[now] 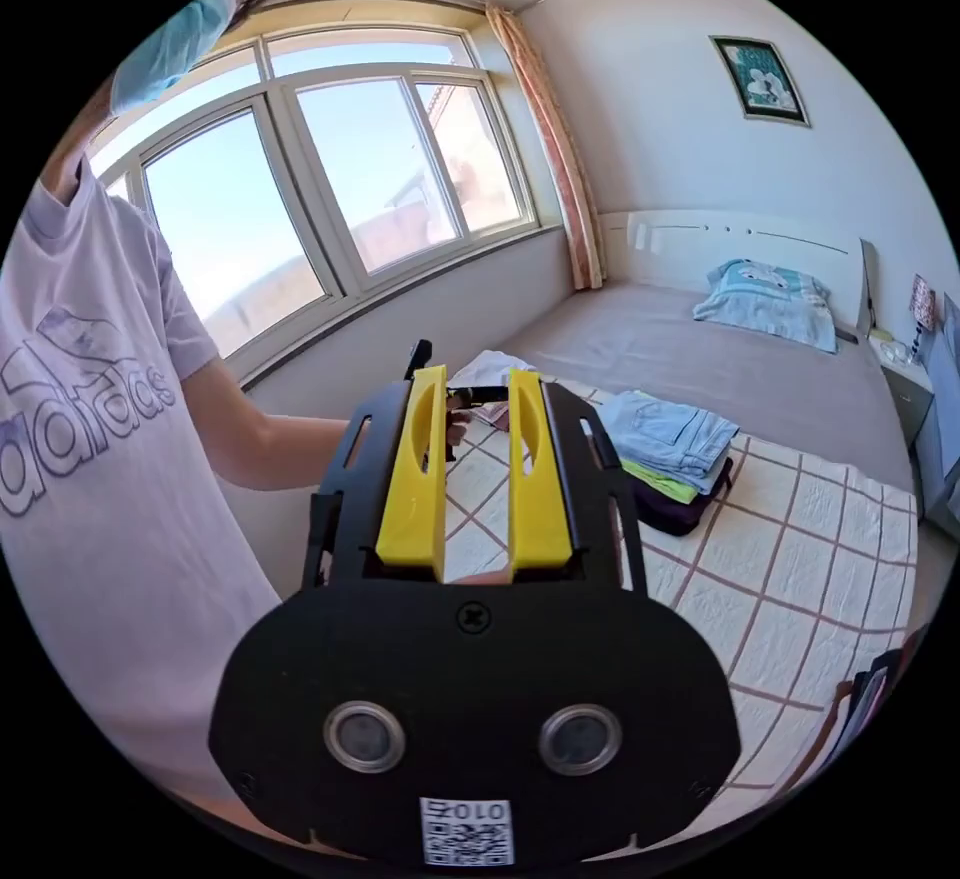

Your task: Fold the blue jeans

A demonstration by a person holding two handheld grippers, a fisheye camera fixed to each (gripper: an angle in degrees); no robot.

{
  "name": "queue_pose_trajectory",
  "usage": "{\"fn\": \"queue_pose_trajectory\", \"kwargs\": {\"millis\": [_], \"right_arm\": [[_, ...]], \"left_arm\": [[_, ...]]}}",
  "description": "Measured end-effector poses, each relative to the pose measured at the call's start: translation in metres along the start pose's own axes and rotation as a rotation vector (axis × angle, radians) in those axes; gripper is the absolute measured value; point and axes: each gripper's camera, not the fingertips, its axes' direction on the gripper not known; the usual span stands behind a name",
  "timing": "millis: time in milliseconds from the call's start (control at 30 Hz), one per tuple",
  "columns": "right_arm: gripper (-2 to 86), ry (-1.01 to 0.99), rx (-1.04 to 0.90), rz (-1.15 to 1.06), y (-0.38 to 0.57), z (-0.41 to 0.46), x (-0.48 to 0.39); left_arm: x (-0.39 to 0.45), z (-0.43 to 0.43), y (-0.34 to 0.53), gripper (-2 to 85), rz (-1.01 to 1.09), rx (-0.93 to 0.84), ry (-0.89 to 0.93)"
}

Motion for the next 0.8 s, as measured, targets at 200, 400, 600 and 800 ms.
{"fn": "queue_pose_trajectory", "kwargs": {"millis": [200, 400, 600, 800], "right_arm": [[10.1, 0.127, -0.060, 0.168, 0.031, -0.024, 0.015], [9.6, 0.225, -0.125, 0.286, 0.058, -0.042, 0.017], [8.3, 0.159, -0.097, 0.315, 0.063, -0.042, 0.009], [8.0, 0.144, -0.067, 0.271, 0.055, -0.032, -0.013]], "left_arm": [[-0.121, 0.159, -0.061, 12.4, -0.260, -0.119, -0.070], [-0.179, 0.266, -0.111, 12.6, -0.202, -0.347, -0.120], [-0.222, 0.283, -0.123, 7.9, -0.187, -0.408, -0.039], [-0.211, 0.224, -0.131, 4.5, -0.229, -0.221, 0.302]]}}
